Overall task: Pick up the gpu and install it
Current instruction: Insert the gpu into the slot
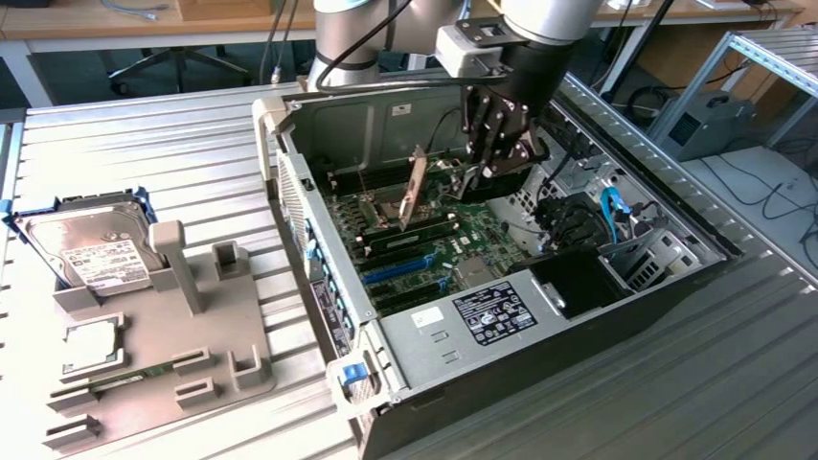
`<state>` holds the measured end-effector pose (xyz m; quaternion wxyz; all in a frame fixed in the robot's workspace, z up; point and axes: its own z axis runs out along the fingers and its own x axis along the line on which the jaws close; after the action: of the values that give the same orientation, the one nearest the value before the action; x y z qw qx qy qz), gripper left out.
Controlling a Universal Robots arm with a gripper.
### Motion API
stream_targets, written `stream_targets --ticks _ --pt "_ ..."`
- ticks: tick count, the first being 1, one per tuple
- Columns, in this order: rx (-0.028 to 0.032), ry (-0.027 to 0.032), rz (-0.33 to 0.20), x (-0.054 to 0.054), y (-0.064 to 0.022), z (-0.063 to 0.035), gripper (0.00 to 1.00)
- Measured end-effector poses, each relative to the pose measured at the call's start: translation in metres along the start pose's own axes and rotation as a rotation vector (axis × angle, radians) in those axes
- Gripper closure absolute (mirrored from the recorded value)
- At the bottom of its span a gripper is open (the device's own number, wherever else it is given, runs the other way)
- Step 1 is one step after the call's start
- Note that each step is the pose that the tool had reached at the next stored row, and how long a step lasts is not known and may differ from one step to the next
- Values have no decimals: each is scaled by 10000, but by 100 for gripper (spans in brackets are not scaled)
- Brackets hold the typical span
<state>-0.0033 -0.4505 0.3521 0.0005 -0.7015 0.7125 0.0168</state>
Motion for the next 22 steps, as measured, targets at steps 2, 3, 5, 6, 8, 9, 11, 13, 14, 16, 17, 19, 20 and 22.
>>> stream_targets --ticks 2,3,5,6,8,9,11,13,14,16,17,19,20,22 --pt "0 0 0 3 2 3 74" --pt "0 -1 0 6 5 7 74" --pt "0 -1 0 9 8 11 74" --pt "0 -1 0 11 9 13 74" --pt "0 -1 0 14 11 16 74" --pt "0 -1 0 15 12 18 74" --pt "0 -1 1 18 15 21 74" --pt "0 -1 0 21 18 25 74" --pt "0 -2 0 22 19 27 74" --pt "0 -2 0 25 22 31 74" --pt "0 -2 0 26 23 32 74" --pt "0 -2 1 29 26 35 74" --pt "0 -2 1 30 28 37 74" --pt "0 -1 0 32 33 39 74"
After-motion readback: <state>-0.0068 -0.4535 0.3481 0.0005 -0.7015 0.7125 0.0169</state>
